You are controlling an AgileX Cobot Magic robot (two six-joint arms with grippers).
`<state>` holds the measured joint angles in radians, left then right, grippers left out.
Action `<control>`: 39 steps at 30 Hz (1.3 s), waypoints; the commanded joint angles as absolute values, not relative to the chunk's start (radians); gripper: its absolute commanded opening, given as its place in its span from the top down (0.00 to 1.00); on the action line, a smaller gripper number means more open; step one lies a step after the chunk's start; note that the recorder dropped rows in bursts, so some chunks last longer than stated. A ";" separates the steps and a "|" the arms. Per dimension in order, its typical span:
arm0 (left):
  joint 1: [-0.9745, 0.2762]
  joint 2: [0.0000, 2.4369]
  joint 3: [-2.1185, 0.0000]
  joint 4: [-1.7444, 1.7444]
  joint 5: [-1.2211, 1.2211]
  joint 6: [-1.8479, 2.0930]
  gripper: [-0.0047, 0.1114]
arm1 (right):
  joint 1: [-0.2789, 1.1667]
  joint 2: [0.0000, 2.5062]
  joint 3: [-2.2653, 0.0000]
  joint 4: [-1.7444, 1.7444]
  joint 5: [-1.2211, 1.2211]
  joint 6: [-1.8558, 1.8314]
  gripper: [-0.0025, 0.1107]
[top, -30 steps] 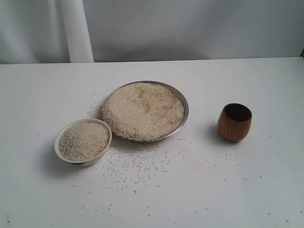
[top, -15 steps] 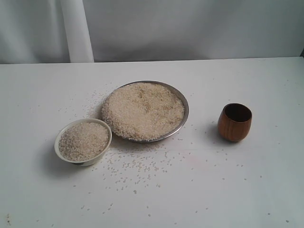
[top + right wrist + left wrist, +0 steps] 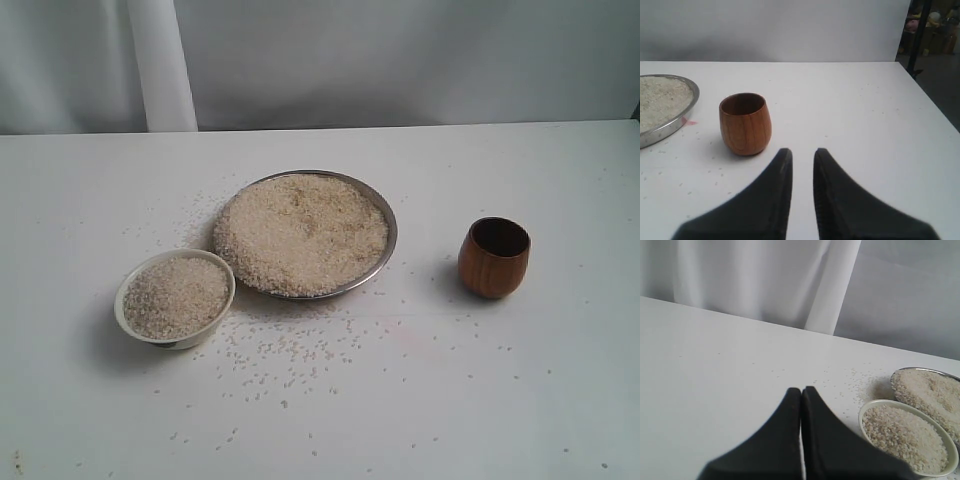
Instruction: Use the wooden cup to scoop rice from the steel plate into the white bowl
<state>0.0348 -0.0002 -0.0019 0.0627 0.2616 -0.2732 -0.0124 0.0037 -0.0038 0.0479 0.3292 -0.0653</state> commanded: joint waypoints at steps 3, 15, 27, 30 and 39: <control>0.030 0.000 0.000 0.061 0.259 -0.276 0.96 | -0.010 0.000 0.000 0.151 0.334 -0.055 0.85; 0.030 0.000 0.000 0.061 0.259 -0.276 0.96 | -0.010 0.000 0.000 0.165 0.334 -0.055 0.85; 0.030 0.000 0.000 0.061 0.259 -0.276 0.96 | -0.010 0.000 0.000 0.165 0.334 -0.055 0.85; 0.030 0.000 0.000 0.061 0.259 -0.276 0.96 | -0.010 0.000 0.000 0.167 0.334 -0.055 0.85; 0.030 0.000 0.000 0.061 0.259 -0.276 0.96 | -0.010 0.000 0.000 0.167 0.334 -0.051 0.85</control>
<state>0.0348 -0.0002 -0.0019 0.0627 0.2616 -0.2732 -0.0124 0.0037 -0.0038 0.1637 0.3337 -0.0545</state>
